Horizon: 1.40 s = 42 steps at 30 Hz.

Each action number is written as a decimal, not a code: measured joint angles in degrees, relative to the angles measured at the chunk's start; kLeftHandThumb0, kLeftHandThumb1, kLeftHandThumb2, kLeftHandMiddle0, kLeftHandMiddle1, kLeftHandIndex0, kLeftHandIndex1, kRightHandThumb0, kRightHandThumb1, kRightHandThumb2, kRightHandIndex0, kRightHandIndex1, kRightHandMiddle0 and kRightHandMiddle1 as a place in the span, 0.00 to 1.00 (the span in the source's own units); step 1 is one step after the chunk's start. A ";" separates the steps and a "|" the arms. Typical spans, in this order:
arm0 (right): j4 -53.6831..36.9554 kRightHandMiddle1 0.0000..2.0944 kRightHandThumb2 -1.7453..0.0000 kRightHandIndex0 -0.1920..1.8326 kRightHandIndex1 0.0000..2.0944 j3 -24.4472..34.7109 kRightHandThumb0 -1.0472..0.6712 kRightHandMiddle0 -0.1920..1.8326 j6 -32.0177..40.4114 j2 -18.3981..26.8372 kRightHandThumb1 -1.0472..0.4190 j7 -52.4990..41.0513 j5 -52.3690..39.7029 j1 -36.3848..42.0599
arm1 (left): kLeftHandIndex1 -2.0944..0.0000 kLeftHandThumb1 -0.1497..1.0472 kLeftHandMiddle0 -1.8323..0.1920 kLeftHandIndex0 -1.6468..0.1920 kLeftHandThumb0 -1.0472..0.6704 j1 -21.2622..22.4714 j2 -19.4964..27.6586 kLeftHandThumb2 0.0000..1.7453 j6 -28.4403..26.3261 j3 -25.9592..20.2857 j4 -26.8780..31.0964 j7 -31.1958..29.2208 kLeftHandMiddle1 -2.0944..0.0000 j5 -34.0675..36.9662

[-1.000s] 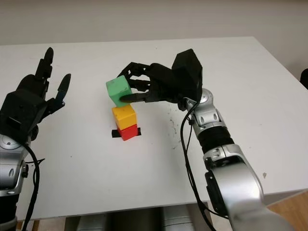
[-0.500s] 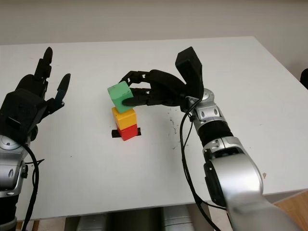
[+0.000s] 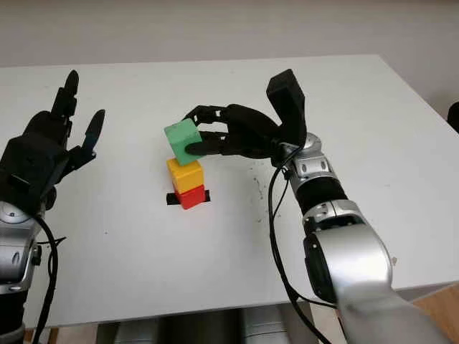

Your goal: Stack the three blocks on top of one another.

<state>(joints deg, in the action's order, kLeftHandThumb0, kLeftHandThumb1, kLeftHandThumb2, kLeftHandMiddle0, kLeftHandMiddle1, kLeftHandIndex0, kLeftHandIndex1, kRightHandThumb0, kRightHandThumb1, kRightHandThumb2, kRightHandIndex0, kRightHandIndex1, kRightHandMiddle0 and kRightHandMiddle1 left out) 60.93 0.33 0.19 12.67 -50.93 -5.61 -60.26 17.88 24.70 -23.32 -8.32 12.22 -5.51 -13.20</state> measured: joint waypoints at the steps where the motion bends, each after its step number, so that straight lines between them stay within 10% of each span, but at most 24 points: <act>1: 0.08 0.69 0.97 0.22 0.02 0.08 0.32 0.30 0.00 -0.12 0.05 -0.07 -0.04 0.00 | 0.97 1.00 0.99 0.96 0.15 0.00 0.00 0.37 0.01 0.00 0.00 0.00 0.98 -0.01; 42: 2.39 0.70 0.97 0.22 0.02 -0.37 0.33 0.30 -2.11 -1.76 0.06 0.98 1.90 0.01 | 0.97 1.00 0.99 0.97 0.15 -0.40 0.00 0.37 -0.57 -0.78 0.90 -0.04 0.97 0.44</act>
<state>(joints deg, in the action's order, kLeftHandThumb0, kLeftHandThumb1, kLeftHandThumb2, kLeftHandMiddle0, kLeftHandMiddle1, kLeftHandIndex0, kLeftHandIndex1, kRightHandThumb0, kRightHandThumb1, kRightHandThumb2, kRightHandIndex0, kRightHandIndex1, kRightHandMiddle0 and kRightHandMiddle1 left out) 63.33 -0.04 -1.92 10.91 -49.95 -3.71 -60.25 17.48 24.70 -23.89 -9.10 13.12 -5.55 -12.76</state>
